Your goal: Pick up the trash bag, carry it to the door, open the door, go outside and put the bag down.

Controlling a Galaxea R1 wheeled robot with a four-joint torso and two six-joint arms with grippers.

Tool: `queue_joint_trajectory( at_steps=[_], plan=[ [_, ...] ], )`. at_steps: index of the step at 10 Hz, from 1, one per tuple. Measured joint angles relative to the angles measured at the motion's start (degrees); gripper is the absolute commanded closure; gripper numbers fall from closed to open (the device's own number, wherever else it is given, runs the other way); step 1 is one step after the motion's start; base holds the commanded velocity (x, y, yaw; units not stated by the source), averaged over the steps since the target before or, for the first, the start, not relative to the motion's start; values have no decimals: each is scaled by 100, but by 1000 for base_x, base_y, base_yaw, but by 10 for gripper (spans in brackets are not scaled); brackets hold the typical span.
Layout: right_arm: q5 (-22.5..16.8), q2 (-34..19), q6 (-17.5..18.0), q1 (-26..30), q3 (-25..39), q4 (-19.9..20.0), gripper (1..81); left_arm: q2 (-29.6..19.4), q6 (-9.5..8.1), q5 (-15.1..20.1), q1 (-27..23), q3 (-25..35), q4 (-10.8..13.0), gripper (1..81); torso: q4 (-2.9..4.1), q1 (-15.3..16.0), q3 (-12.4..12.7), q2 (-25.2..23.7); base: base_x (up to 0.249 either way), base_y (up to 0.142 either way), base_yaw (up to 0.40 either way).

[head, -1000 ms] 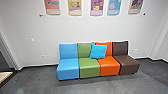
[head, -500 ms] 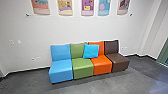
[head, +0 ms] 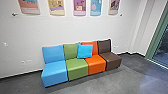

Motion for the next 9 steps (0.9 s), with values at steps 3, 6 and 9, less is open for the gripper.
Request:
queue_joint_trajectory(
  at_steps=[3,6,9],
  plan=[
    [-95,-17,1395,30,-50,-1637,10,1,0,5,-5,0,0,811,0,0,0,0,0,0,-204],
    [-34,-4,1718,110,63,-2050,10,-11,0,-45,0,0,0,811,0,0,0,0,0,0,-204],
    [-74,22,1734,68,16,-2053,10,-5,0,-63,0,0,11,811,0,0,0,0,0,0,-210]
  ],
)
